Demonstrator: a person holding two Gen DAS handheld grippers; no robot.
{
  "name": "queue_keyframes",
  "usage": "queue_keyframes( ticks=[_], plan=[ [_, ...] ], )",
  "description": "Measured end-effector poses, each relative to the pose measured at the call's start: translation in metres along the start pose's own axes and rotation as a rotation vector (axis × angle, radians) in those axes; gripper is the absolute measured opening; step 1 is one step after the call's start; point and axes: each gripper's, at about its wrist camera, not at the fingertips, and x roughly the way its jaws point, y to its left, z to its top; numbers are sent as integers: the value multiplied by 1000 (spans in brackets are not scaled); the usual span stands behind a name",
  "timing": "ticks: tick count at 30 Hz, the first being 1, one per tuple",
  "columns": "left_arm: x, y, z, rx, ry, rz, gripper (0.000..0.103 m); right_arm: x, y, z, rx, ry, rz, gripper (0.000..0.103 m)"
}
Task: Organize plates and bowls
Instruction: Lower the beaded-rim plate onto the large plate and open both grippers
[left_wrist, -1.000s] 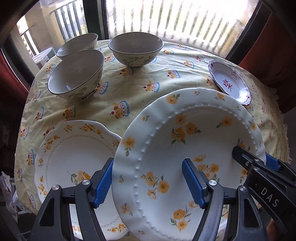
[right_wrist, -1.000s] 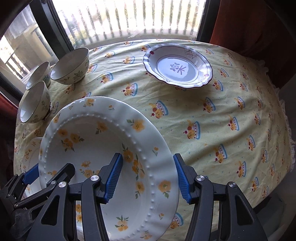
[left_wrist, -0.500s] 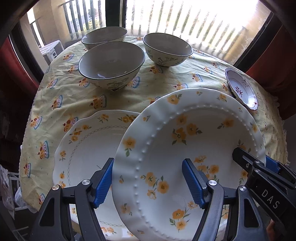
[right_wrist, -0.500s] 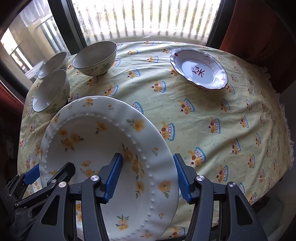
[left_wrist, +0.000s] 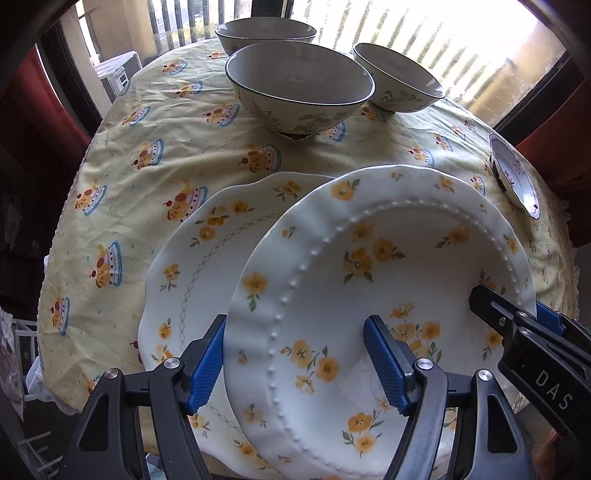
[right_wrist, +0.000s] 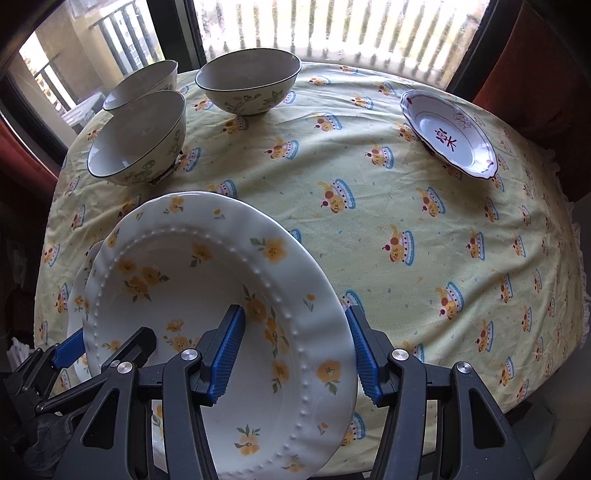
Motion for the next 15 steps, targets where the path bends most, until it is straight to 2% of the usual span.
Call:
queue_keyframes(
  ticks=[11, 15],
  plan=[
    [19, 10, 3, -42, 50, -15, 76, 17, 16, 8, -45, 35, -27, 59],
    [19, 11, 5, -43, 41, 15, 77, 20, 22, 11, -65, 44, -35, 59]
  ],
)
